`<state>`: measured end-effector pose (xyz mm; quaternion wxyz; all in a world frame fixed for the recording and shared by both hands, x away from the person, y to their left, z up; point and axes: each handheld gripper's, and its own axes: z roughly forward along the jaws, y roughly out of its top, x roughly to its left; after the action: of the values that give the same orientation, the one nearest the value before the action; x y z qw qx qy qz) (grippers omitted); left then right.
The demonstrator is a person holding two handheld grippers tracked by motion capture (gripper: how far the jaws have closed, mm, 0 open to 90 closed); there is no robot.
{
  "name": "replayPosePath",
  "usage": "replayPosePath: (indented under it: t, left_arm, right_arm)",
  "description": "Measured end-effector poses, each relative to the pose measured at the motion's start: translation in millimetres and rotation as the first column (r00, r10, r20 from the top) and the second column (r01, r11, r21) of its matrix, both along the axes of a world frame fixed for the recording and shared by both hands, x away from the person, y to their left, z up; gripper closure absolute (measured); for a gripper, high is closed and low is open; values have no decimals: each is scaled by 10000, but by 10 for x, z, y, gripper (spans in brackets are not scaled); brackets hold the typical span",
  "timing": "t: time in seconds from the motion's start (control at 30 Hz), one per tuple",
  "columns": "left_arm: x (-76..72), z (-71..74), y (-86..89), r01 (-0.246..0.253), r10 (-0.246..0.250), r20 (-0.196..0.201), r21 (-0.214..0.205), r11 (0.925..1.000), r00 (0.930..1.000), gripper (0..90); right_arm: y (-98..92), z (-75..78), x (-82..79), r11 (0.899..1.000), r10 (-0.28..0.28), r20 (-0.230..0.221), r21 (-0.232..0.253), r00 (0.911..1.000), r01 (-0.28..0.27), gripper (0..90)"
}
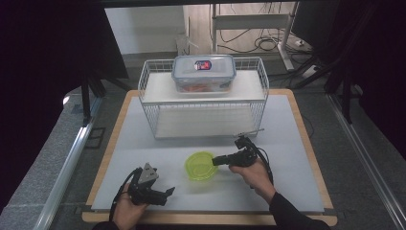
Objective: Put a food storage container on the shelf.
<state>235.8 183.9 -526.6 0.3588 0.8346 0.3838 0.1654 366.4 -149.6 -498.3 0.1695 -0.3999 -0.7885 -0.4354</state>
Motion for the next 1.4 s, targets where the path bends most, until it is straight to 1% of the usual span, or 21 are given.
replayPosePath:
  t: [0.13,0.27,0.3,0.37,0.47,0.53,0.57,0.6,0.63,0.67,0.7,0.73,0.8,0.83,0.87,1.13,1.27,1.3,1.33,1.4]
  left_arm:
    - [2,-4,-2,13,-13,-25,27,10000,10000,60]
    - [1,-4,-3,21,-21,-26,32,10000,10000,60]
    - [1,-6,-4,17,-17,-37,28,10000,10000,60]
    - [1,-7,-5,26,-25,-50,38,10000,10000,60]
    - [1,-10,-8,33,-33,-83,35,10000,10000,60]
    - [2,-12,-11,45,-45,-103,66,10000,9999,60]
    - [2,-12,-10,64,-63,-103,109,9999,9999,60]
    - [1,-12,-11,71,-70,-103,104,9999,9999,60]
    - [0,-12,-13,62,-62,-97,81,9999,9999,60]
    - [0,-12,-13,58,-57,-96,72,10000,9999,60]
    - [1,-12,-11,69,-68,-104,94,9999,9999,60]
    - [2,-13,-11,74,-73,-108,100,9999,9999,60]
    - [2,-14,-12,84,-83,-120,111,9999,9999,60]
    - [3,-15,-12,88,-86,-118,111,9999,9999,60]
    - [3,-16,-14,92,-91,-121,117,9999,9999,61]
    - [3,-18,-18,86,-84,-132,147,9999,9999,61]
    - [3,-16,-19,85,-83,-121,164,9998,9999,61]
    - [3,-16,-19,78,-76,-118,155,9998,9999,61]
    - [4,-16,-18,71,-69,-113,156,9999,9999,61]
    - [5,-14,-16,56,-54,-90,164,9998,9999,61]
  right_arm:
    - [38,19,40,10000,-12,67,40,10000,11,675]
    - [77,-1,106,10000,-69,65,-54,10000,69,653]
    - [82,-12,127,10000,-79,18,-6,10000,79,652]
    - [96,-35,162,9999,-34,-220,135,9998,37,652]
    - [133,-67,189,9999,110,-336,70,9994,-107,663]
    - [155,-81,207,9998,146,-428,174,9990,-138,661]
    - [164,-80,218,9997,161,-422,165,9990,-154,665]
    - [177,-76,245,9997,179,-472,187,9987,-171,688]
    - [177,-76,245,9997,179,-472,187,9987,-171,688]
    - [172,-80,266,9993,192,-621,340,9979,-171,748]
    - [172,-80,266,9993,192,-621,340,9979,-171,748]
    - [159,-83,280,9994,212,-620,287,9979,-194,790]
    - [150,-89,281,9993,222,-650,302,9976,-203,795]
    - [140,-97,281,9990,258,-769,393,9967,-229,798]
    - [132,-98,277,9988,267,-791,421,9965,-235,801]
    - [89,-39,198,9996,79,-681,284,9976,-60,811]
    - [30,26,184,9980,-46,-725,622,9974,91,812]
    - [9,57,181,9974,-89,-728,706,9973,140,811]
    - [-17,119,169,9962,-105,-689,853,9976,163,811]
    - [-28,146,166,9960,-89,-686,875,9976,149,812]
